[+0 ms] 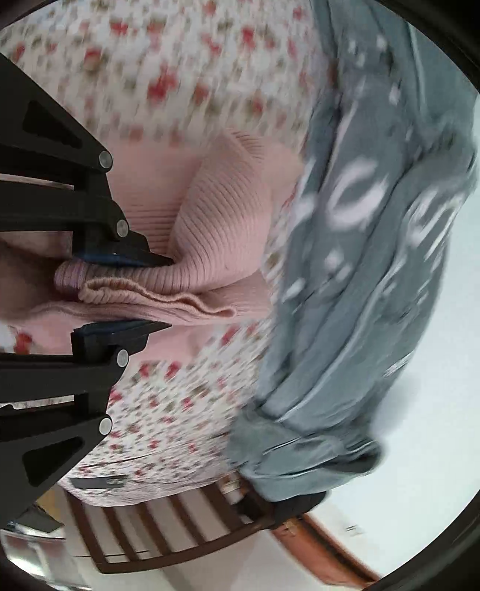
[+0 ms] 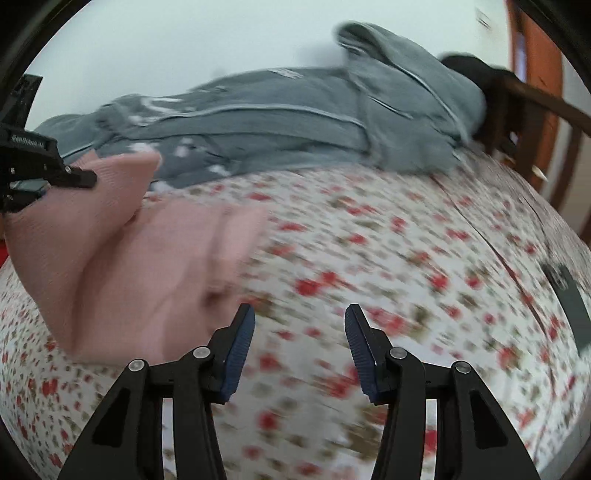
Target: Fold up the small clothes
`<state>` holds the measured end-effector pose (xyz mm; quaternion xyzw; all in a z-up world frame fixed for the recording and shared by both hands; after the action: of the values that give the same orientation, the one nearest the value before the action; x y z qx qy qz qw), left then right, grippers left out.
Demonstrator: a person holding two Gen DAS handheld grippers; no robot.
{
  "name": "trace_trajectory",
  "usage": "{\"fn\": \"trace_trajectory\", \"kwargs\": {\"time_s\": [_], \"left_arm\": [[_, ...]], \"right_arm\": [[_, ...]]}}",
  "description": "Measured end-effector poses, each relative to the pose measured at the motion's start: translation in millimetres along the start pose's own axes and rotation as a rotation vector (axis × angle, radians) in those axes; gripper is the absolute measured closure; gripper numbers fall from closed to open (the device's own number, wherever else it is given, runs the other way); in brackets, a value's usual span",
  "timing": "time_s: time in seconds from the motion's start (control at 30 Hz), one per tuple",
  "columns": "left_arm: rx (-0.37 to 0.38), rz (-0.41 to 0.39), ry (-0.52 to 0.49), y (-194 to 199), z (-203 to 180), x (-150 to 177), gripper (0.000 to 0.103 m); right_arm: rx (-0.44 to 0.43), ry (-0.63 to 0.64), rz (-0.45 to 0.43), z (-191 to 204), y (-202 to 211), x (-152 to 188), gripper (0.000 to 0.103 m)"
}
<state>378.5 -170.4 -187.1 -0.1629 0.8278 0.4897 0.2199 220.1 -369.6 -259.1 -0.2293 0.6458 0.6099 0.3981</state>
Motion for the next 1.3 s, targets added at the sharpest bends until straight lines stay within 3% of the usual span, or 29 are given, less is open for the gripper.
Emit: {"fn": "trace_trajectory", "kwargs": {"time_s": [0.13,0.23,0.3,0.33,0.43,0.53,0.63,0.8,0.83,0.87,0.97,1.03,1.1,1.2,1.23,1.3], "left_arm": [[0.041,0.181,-0.091,-43.5,-33.9,40.6,0.076],[0.178,0.200,-0.068,-32.5,-35.2,44.3,0.070],[0.211,0.171,-0.057,-18.3,-26.5,35.7,0.064],[0.193,0.123,-0.060,-4.2,-12.8,26.5,0.057],[0.116,0.003,-0.077,25.1,27.8,7.0,0.050],[0.022,-0.054,-0.076,41.1,75.5,-0.8,0.050],[-0.026,-0.076,-0.047,47.3,115.4,2.4,0.050],[-0.036,-0.067,-0.031,45.3,152.3,19.5,0.050],[-0.043,-0.063,-0.041,43.9,156.5,23.5,0.050],[-0.052,-0.056,-0.060,42.2,158.6,28.4,0.050],[-0.064,-0.025,-0.117,35.8,155.9,38.6,0.050],[-0.038,-0.010,-0.152,34.2,145.6,43.8,0.050],[-0.011,-0.010,-0.186,34.1,134.8,46.2,0.050],[0.025,-0.008,-0.233,31.4,114.9,49.7,0.048],[0.037,-0.004,-0.244,30.0,107.8,51.9,0.047],[0.058,0.006,-0.275,28.0,94.5,58.7,0.047]], "right_arm": [[-0.018,-0.056,0.006,-19.7,10.5,2.3,0.053],[-0.060,-0.084,-0.013,-17.9,16.5,-5.0,0.053],[-0.132,-0.115,-0.015,-9.4,14.9,-14.2,0.053],[-0.170,-0.132,-0.011,-3.6,13.3,-17.6,0.053],[-0.313,-0.224,0.016,17.0,3.2,-29.1,0.052],[-0.420,-0.274,0.044,44.3,-10.4,-41.4,0.046],[-0.468,-0.291,0.065,69.6,-29.4,-50.6,0.040],[-0.481,-0.305,0.174,98.6,-75.8,-45.7,0.041],[-0.482,-0.325,0.197,101.9,-84.9,-43.0,0.049],[-0.480,-0.334,0.197,102.8,-89.2,-42.9,0.070],[-0.498,-0.279,0.138,107.0,-83.7,-56.2,0.083],[-0.530,-0.232,0.029,102.3,-65.1,-72.2,0.084],[-0.543,-0.242,-0.020,89.7,-58.4,-78.2,0.084],[-0.458,-0.223,0.074,76.6,-90.4,-57.2,0.081],[-0.429,-0.220,0.133,73.1,-104.7,-44.3,0.075],[-0.453,-0.266,0.160,65.3,-107.3,-36.9,0.065]]}}
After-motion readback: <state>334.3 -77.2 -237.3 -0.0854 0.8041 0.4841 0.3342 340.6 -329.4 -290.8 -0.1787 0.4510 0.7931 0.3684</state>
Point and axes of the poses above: each gripper's, at about its wrist camera, not at the fingertips, and y roughly against the way its jaws point, z to its left, x to its underside, the point moved 9 cm from there along -y, roughly the way its jaws point, and after that the axes turned 5 degrees about -z, right-handed, at the moved point
